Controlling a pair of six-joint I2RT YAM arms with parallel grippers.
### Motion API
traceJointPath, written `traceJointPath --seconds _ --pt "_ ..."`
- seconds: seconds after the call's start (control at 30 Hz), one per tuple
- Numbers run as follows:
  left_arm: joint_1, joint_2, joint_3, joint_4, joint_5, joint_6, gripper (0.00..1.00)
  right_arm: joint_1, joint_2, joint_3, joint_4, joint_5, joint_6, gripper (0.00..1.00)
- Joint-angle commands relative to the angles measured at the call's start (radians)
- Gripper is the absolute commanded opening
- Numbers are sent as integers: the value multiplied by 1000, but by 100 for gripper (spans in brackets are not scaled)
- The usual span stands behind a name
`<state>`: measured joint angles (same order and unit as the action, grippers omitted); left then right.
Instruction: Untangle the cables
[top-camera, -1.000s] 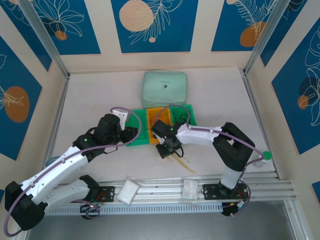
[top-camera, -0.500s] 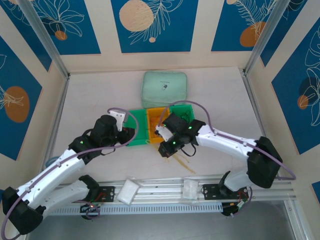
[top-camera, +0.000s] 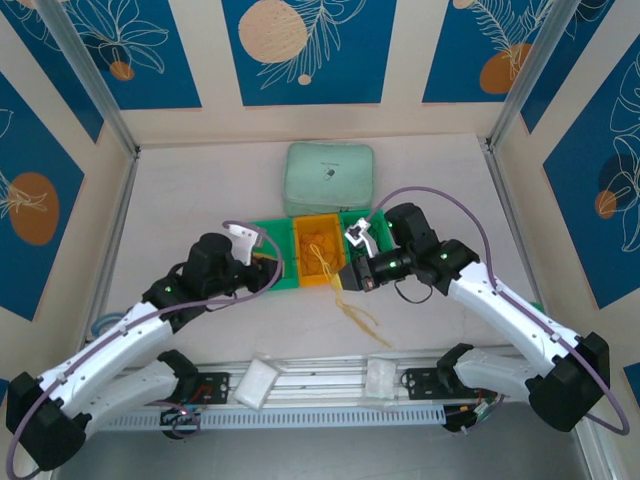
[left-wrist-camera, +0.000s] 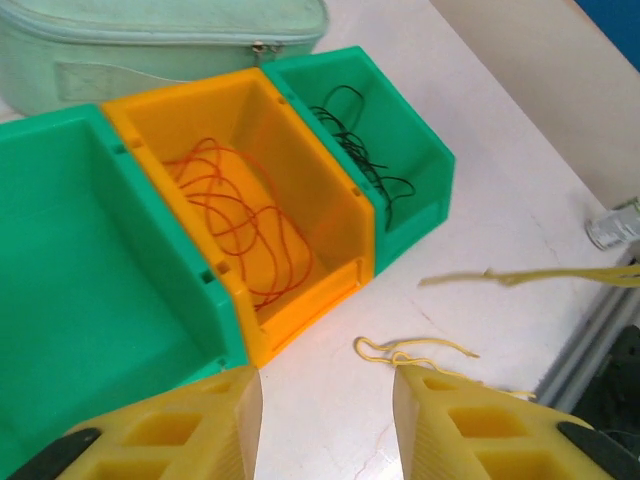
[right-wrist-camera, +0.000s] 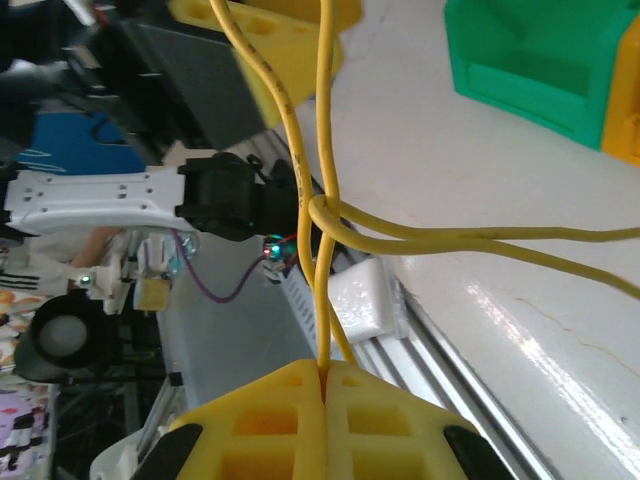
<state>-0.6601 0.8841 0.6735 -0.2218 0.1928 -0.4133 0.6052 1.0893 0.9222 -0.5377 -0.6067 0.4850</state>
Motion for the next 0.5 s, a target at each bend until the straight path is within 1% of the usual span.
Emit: traceJointPath --seconds 0.0,0.17,0.23,0.33,0.47 --pt "-22 27 -6 148 100 38 38 -20 -8 10 29 -121 60 0" --pt "-45 51 3 208 116 68 30 -46 -15 3 88 -184 121 0" --pt "-47 53 5 217 131 78 29 -53 -17 7 105 -204 137 0" --pt "-54 65 5 229 154 97 30 -60 -16 20 117 -224 153 0" --pt "-79 78 0 266 179 134 39 -81 -14 35 137 -250 182 0"
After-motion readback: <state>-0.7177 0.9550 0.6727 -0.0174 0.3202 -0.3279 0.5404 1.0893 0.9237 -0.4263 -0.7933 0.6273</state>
